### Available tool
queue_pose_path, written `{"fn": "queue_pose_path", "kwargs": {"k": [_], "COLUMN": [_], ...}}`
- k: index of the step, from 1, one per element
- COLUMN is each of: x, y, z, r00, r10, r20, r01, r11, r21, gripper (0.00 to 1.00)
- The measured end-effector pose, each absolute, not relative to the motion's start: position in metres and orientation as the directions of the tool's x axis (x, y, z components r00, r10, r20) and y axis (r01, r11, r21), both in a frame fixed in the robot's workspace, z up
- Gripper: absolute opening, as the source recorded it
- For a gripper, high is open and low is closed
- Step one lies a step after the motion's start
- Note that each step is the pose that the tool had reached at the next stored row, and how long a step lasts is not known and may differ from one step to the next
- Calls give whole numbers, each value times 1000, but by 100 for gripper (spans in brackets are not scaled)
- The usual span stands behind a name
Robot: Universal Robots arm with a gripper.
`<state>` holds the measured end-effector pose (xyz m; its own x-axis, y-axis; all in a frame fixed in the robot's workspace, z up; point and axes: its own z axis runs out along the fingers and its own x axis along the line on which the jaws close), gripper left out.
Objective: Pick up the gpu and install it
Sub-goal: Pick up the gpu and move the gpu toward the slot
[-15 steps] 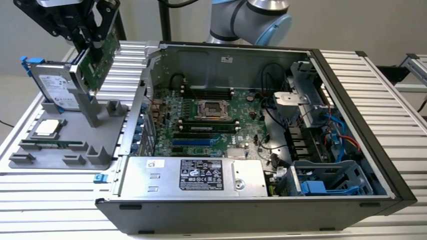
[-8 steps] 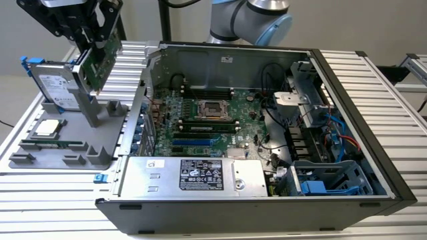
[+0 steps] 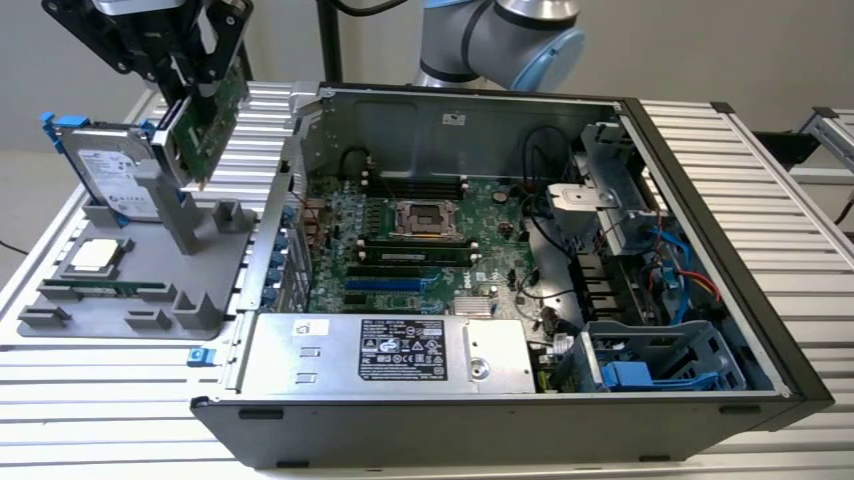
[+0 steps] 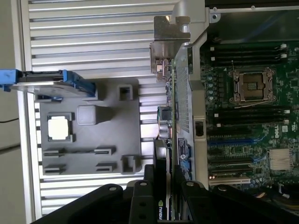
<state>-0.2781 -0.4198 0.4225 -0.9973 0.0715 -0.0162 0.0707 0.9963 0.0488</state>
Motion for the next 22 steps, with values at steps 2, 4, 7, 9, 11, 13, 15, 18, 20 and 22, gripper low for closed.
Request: {"fn": "queue_pose_path", "kwargs": {"k": [2,4,7,9,11,13,15,18,20,22], "x": [-277,-276,-274,-272,-271,-270,-269,-267,-266,-265], "y": [-420,-420,-420,-420,-420,-420,-420,-420,-420,-420], "z": [422,423,423,423,422,423,423,423,423,422], "r00": [-997,-997,-997,-997,-997,-997,-997,-997,-997,-997], "r10": [72,72,72,71,72,72,71,72,72,71], "r20": [-16,-16,-16,-16,-16,-16,-16,-16,-16,-16], "r01": [71,71,71,71,71,71,71,71,71,71], "r11": [996,996,996,996,996,996,996,996,996,996], "r21": [49,49,49,49,49,49,49,49,49,49], "gripper": [0,0,0,0,0,0,0,0,0,0]}}
